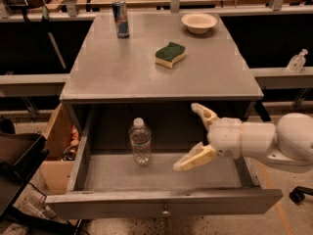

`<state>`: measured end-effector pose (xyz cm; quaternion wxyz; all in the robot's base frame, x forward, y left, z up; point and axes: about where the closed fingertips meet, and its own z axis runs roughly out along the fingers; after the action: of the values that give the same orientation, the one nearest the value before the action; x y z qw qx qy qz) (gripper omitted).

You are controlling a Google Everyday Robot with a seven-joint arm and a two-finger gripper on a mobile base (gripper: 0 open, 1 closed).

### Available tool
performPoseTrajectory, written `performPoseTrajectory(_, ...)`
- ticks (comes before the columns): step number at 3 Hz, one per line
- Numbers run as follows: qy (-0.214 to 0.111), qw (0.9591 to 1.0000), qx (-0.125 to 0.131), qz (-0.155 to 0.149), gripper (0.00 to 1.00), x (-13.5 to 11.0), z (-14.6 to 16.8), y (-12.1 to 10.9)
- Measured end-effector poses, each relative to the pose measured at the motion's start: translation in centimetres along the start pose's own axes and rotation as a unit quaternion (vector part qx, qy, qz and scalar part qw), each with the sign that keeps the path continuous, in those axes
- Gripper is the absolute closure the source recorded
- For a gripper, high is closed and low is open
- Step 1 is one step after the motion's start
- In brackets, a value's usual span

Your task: Pick water bottle from top drawer and place on counter

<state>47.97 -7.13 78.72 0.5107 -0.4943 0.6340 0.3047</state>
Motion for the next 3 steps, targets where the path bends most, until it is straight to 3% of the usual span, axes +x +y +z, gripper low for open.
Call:
performPoseTrajectory(1,-0.037,0.9988,-0.026,0.020,0.00,2.2,3.4,0.7)
performPoseTrajectory(2,-0.044,0.9980,-0.035,0.030,0.00,3.1,5.9,0.7)
performPoseTrajectory(3,-0.028,0.9989,-0.029,0.025,0.00,3.9,8.4,0.1)
